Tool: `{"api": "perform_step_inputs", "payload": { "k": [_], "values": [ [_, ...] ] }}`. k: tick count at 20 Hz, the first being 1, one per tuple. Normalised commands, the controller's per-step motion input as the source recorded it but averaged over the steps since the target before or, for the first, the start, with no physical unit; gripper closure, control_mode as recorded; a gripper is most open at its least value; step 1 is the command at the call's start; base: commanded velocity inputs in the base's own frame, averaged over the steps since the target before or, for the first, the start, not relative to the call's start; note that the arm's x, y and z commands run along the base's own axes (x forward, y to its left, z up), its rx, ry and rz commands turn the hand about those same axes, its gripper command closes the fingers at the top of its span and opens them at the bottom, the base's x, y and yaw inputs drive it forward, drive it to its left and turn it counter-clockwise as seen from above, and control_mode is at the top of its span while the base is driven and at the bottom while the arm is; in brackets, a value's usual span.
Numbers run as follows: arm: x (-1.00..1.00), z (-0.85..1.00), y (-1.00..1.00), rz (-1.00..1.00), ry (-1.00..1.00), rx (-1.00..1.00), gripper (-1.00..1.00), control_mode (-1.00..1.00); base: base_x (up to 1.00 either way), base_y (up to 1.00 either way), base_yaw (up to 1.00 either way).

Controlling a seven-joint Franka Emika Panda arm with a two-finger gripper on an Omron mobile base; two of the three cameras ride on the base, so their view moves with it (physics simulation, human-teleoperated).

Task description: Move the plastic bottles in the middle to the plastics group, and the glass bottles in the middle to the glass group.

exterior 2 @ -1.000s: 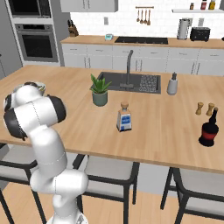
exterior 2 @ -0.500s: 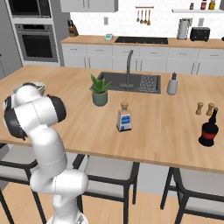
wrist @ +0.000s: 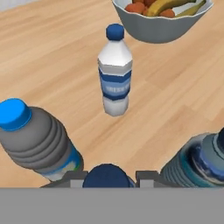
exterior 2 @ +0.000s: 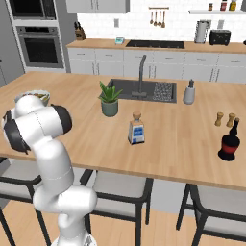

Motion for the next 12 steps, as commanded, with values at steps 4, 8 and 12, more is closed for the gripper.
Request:
{"api": "perform_step_inputs", "payload": {
  "k": [4, 8, 12],
  "values": [
    [0.12, 0.00, 0.00, 0.03, 0.00, 0.08, 1.00, -1.00, 0.00, 0.00, 0.00],
    [0.11, 0.00, 0.00, 0.05, 0.00, 0.08, 1.00, -1.00, 0.00, 0.00, 0.00],
    [0.01, -0.08, 0.00, 0.06, 0.01, 0.05, 1.00, -1.00, 0.00, 0.00, 0.00]
  ]
}}
